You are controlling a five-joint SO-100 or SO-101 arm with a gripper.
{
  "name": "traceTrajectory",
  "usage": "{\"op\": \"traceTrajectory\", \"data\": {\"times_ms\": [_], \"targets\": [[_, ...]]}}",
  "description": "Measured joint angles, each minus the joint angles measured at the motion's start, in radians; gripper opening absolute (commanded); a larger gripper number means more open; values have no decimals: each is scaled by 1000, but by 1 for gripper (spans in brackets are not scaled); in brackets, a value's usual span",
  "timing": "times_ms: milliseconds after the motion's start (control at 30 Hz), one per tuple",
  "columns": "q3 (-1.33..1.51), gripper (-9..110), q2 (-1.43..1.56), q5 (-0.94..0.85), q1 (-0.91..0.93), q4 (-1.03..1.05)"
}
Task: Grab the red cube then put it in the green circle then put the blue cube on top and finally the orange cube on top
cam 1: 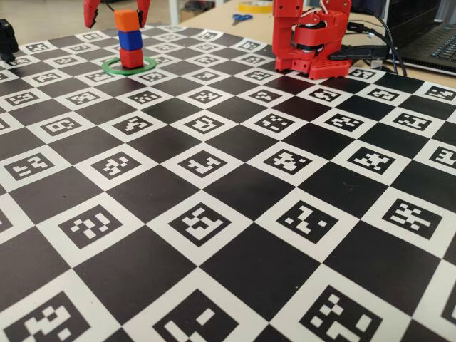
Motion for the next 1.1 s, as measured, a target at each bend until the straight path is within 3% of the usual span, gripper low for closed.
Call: {"op": "traceTrajectory", "data": {"times_ms": [600, 1100], "targets": [[23, 55, 308, 2, -67, 141], [413, 41, 632, 245, -281, 38]]}}
